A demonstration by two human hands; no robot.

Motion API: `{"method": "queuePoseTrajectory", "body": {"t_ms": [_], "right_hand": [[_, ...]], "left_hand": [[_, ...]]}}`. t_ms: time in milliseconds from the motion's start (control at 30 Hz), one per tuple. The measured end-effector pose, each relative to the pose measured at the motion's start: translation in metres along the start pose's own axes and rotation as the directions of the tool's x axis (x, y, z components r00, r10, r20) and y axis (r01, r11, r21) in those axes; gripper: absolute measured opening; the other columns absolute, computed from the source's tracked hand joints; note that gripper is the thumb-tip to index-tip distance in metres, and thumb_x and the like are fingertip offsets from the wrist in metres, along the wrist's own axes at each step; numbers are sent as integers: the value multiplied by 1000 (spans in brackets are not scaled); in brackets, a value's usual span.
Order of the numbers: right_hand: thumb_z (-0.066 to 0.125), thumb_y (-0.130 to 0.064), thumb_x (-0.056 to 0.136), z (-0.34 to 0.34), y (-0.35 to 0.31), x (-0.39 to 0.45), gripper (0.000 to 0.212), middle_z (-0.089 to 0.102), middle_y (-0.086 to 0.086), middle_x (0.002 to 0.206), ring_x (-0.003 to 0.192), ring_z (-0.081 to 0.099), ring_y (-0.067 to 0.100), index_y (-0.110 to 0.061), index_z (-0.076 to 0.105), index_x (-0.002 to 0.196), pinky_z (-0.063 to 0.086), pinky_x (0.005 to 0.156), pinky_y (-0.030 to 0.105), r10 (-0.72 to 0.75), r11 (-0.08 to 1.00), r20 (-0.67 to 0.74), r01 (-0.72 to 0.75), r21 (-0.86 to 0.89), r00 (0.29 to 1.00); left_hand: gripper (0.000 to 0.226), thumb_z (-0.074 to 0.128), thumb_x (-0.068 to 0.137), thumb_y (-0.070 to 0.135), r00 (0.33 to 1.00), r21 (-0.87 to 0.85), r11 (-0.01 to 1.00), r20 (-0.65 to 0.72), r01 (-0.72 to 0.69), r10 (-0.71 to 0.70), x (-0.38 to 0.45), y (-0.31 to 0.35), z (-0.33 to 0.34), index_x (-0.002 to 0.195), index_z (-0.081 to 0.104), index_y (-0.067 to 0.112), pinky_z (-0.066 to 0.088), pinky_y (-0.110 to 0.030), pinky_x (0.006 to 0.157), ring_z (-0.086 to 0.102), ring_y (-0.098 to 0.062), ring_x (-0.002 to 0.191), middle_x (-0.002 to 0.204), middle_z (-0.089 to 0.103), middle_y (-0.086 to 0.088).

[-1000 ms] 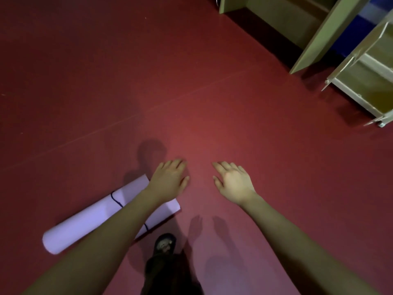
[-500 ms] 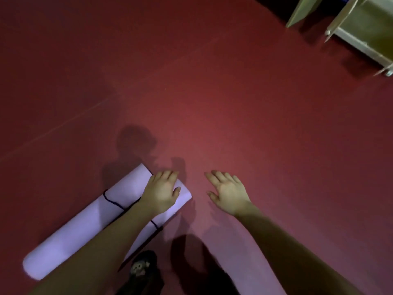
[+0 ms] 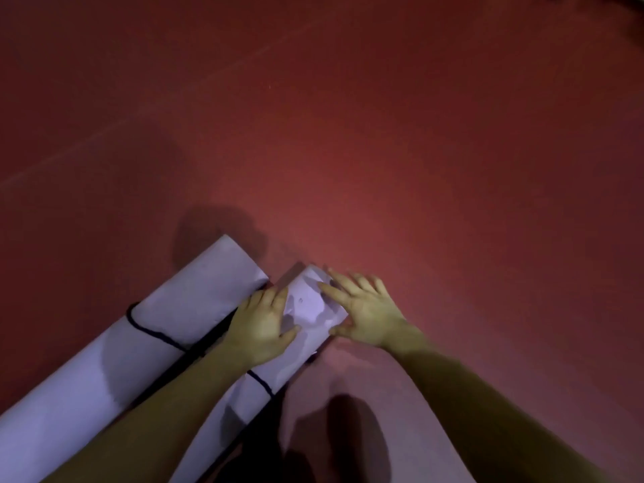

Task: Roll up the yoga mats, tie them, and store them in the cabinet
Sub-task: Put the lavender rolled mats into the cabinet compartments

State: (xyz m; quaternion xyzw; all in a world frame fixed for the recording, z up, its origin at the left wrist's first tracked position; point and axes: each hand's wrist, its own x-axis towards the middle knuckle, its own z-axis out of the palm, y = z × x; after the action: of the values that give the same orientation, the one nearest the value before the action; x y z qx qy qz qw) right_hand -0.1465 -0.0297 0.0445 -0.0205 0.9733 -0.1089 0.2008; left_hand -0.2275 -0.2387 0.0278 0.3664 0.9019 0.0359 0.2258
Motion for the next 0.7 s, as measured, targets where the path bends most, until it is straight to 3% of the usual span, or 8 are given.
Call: {"method": "queuePoseTrajectory", "body": {"t_ms": [100,200,267,333,400,533,600,700], "right_hand": [[68,-57,75,40,8,26,108,-14,-7,160,146,-6,32,-42,-9,149,4,112,61,-34,999,59,35,-14,998],[77,-58,66,68,12,45,123,-25,-7,157,146,-9,33,-42,-14,148,10,114,60,-67,996,65,71,-56,996],[79,-52,65,83,19,49,123,-24,-8,157,145,5,32,-43,-10,148,28,110,49,-86,996,0,86,-24,996],[79,-47,68,96,25,45,117,-23,-11,156,124,30,29,-42,-4,150,45,86,37,-107,994,-85,108,7,991],[77,-48,72,106,30,36,111,-24,-13,152,99,34,25,-39,-1,150,46,75,34,-129,991,-166,131,6,978],[77,-52,70,119,63,8,110,-13,-7,155,90,39,30,-37,1,148,51,75,45,-93,990,-304,121,73,948],[78,-53,68,124,87,-16,113,-10,-6,157,88,40,30,-44,-1,148,52,73,45,-28,992,-338,67,104,941],[81,-52,65,135,120,-63,117,-3,-1,160,89,41,31,-47,-3,147,51,74,43,126,986,-359,-78,147,925]], "left_hand": [[105,43,57,80,997,0,998,45,58,-58,10,-10,52,119,60,-3,56,-41,70,67,-34,84,112,65,-20],[135,42,34,92,991,-68,989,4,133,-133,15,-6,83,135,44,3,54,-40,75,64,-30,96,125,57,-16],[137,46,32,92,983,-83,983,-60,166,-171,17,-1,94,139,39,7,53,-40,77,61,-28,100,128,54,-12],[131,48,36,88,978,-59,984,-119,167,-173,16,4,101,136,41,5,52,-40,75,62,-31,96,125,55,-13],[126,49,38,85,975,-20,988,-157,155,-156,16,12,105,134,41,3,52,-42,74,62,-33,90,122,57,-15],[130,68,35,80,985,54,994,-147,96,-87,28,44,104,134,37,2,51,-43,69,62,-34,86,118,58,-16],[133,71,40,78,989,106,994,-144,34,-19,40,73,98,141,30,2,49,-44,79,59,-35,98,129,51,-17],[130,62,58,80,988,189,978,-110,-83,105,60,124,97,150,5,8,36,-41,101,39,-31,127,150,25,-11]]}}
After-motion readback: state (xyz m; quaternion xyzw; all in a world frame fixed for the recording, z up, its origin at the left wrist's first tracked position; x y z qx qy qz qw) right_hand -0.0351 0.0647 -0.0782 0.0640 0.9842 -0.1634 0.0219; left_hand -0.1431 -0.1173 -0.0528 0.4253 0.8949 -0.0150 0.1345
